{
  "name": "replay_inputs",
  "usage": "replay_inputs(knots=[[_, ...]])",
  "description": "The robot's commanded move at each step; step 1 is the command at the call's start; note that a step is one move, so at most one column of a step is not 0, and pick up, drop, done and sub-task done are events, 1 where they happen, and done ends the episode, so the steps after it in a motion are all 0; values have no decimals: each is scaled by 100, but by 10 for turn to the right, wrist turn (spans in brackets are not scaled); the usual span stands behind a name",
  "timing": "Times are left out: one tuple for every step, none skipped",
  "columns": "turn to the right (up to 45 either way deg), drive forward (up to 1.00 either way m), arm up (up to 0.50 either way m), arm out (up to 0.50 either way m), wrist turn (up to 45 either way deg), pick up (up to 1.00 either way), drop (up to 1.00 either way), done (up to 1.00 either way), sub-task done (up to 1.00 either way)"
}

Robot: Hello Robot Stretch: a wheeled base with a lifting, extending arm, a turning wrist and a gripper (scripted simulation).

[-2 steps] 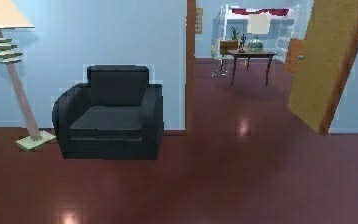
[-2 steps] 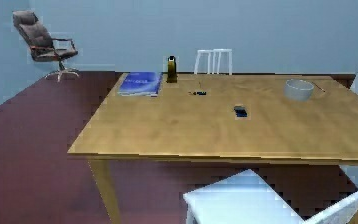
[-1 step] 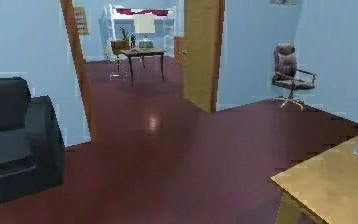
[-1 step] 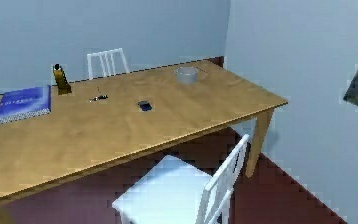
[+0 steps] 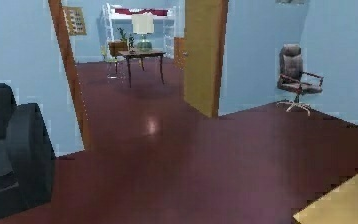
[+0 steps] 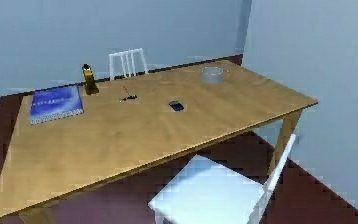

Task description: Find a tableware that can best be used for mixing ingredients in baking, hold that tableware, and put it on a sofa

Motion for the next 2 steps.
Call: replay_inputs(knots=[[-450,0,0,0,0,0,0,0,0],[-450,0,0,0,0,0,0,0,0]])
